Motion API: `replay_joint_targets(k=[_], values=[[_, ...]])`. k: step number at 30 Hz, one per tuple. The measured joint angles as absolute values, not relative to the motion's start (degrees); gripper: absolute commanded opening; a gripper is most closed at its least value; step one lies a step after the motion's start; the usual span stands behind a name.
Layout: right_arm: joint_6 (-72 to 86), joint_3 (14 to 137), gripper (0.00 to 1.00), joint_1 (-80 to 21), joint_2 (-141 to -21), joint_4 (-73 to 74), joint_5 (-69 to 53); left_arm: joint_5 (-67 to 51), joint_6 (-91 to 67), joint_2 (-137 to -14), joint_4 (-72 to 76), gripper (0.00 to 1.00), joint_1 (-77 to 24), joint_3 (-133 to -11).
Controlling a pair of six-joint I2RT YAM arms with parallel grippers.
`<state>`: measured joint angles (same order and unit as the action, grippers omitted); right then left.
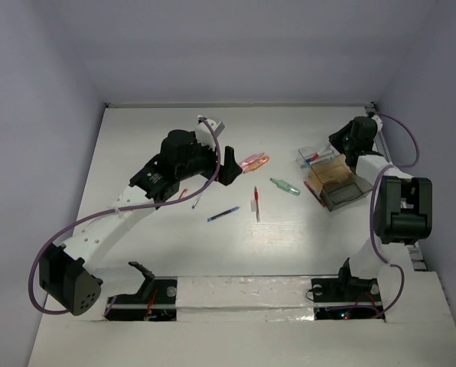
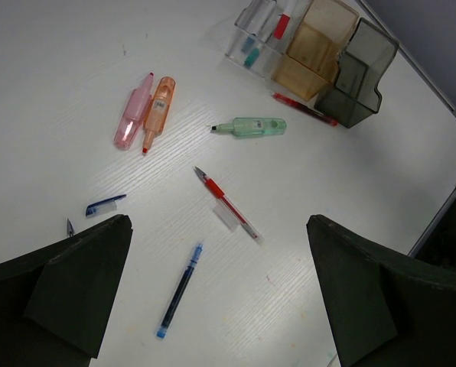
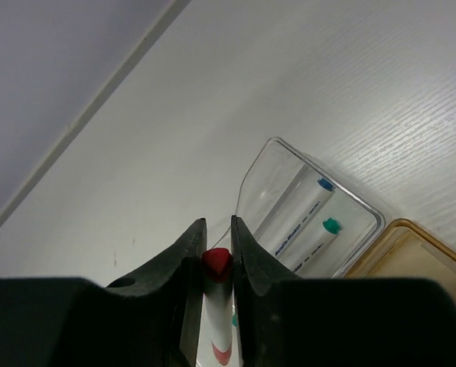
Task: Sort the stationery into containers
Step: Place the pen in the storage box, then pick up the pen from the center of the board.
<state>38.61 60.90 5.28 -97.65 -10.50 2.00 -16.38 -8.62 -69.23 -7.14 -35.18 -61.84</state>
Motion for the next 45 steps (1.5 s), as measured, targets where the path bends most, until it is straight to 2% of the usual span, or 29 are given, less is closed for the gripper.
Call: replay_joint_targets(k=[1,3,5,7,14,17,21,25,30,33,34,36,45], values=[[38.7,61.0,0.44,5.3,-97.9,-10.5,1.8,-16.4,-8.6,-69.2,-7.1,0.99,-35.2,-61.8],[38.9,61.0,0.6,5.3,-98.0,-10.1,1.5,-16.4,-8.6,-69.2,-7.1,0.99,-35.2,-61.8],[38.6,61.1,0.69,5.3,-98.0,-9.8,1.5,-16.4,-8.6,-69.2,-7.1,0.99,-35.2,-61.8],[38.1,61.1,0.74,5.3,-97.9,-9.1,1.4,-16.3,-8.6,-69.2,-7.2,0.99,-35.2,-61.8],[31.6,61.1,0.71,4.8,-93.4,-5.6,-2.2,-16.0,-8.6,-69.2,-7.2,0.99,-35.2,-61.8],[26.0,61.5,0.59,1.8,-89.4,-3.4,-4.1,-15.6,-8.6,-69.2,-7.3,0.99,-35.2,-61.8],[18.4,63.4,0.47,-7.3,-86.1,0.1,-7.5,-14.0,-8.5,-69.2,-7.7,0.99,-35.2,-61.8],[12.6,62.9,0.41,-16.3,-84.5,4.6,-6.4,-11.5,-8.2,-68.8,-8.1,0.99,-35.2,-61.8],[7.9,62.8,0.44,-18.6,-84.7,12.2,-5.7,-9.5,-7.9,-67.4,-8.1,0.99,-35.2,-61.8],[6.2,62.8,0.53,-18.3,-85.5,16.0,-4.9,-8.8,-7.9,-67.3,-8.1,0.99,-35.2,-61.8],[5.9,62.8,0.6,-18.0,-86.4,17.0,-4.9,-8.6,-7.9,-67.3,-8.3,0.99,-35.2,-61.8],[5.1,62.8,0.65,-17.9,-88.0,18.9,-5.0,-8.4,-7.9,-67.3,-8.4,0.99,-35.2,-61.8],[3.7,62.8,0.68,-18.2,-94.9,25.0,-6.6,-8.1,-7.9,-67.3,-8.6,0.99,-35.2,-61.8]])
